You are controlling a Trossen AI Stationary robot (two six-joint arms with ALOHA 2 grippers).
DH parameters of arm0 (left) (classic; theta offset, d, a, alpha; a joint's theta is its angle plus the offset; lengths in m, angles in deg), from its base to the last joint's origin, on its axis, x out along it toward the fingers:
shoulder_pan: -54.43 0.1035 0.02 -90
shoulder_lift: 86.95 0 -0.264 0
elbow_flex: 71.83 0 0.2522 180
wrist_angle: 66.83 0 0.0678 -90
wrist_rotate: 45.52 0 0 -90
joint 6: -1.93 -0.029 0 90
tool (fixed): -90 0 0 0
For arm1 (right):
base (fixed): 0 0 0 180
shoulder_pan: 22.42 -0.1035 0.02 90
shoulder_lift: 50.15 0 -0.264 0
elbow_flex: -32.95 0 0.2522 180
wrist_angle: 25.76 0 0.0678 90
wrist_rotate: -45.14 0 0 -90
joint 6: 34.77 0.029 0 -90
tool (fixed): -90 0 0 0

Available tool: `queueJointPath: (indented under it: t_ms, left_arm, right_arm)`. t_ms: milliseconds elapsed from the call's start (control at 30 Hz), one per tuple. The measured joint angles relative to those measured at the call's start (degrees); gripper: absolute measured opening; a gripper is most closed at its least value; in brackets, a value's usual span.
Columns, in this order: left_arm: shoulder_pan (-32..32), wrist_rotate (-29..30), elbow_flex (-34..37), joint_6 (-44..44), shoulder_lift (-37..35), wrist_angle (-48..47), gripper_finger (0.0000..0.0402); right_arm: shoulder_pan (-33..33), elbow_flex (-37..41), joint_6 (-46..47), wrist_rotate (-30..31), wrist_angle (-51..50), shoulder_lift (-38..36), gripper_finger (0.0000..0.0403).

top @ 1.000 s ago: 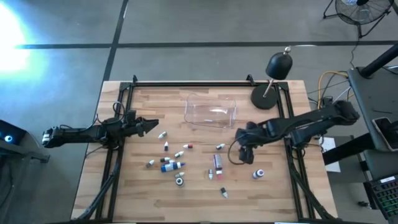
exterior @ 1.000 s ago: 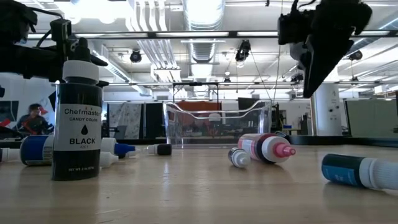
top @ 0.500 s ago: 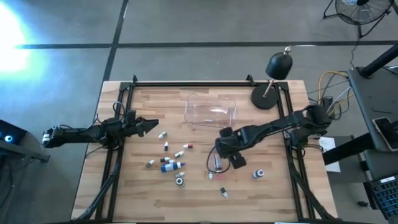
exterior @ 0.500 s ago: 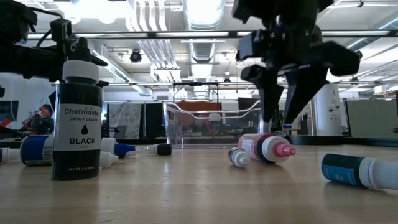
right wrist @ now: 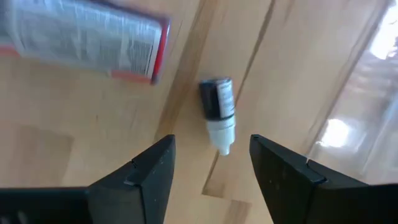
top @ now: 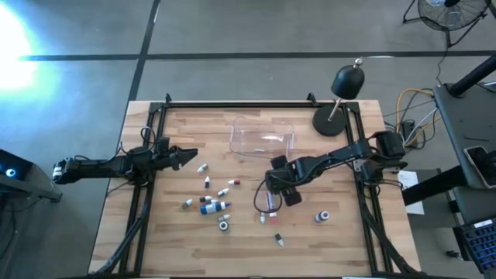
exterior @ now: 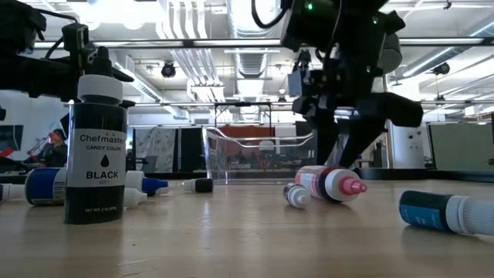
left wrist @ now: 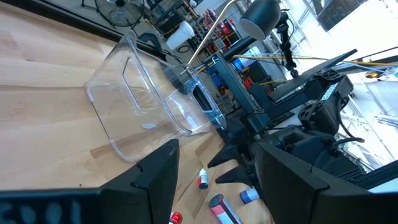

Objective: Pick & Place food coloring
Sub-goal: Put the small red food coloring bottle into the transparent bin

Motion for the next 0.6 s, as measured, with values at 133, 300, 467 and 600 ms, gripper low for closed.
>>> queueJointPath:
  t_ms: [133,300,467,600]
  left_arm:
    - [0.00,0.00,0.00,0.00,0.01,0.00,0.0186]
    - [0.00,-0.01,0.00,-0.01,-0.01,0.00,0.0186]
    - [0.00,0.00,0.00,0.00,-0.01,0.00,0.0186]
    - [0.00,-0.01,0.00,0.00,0.00,0.00,0.0186]
  right_arm:
    - [0.00,1.72,0.85,0.71,2.54,0.04,0.0198]
    - [0.21,2.10,4.47,3.96,3.93,0.04,0.0198]
    - [0.26,2.06,4.65,5.42,4.27,0.04,0.0198]
    - [0.28,2.01,4.82,5.62,4.32,-0.24,0.0198]
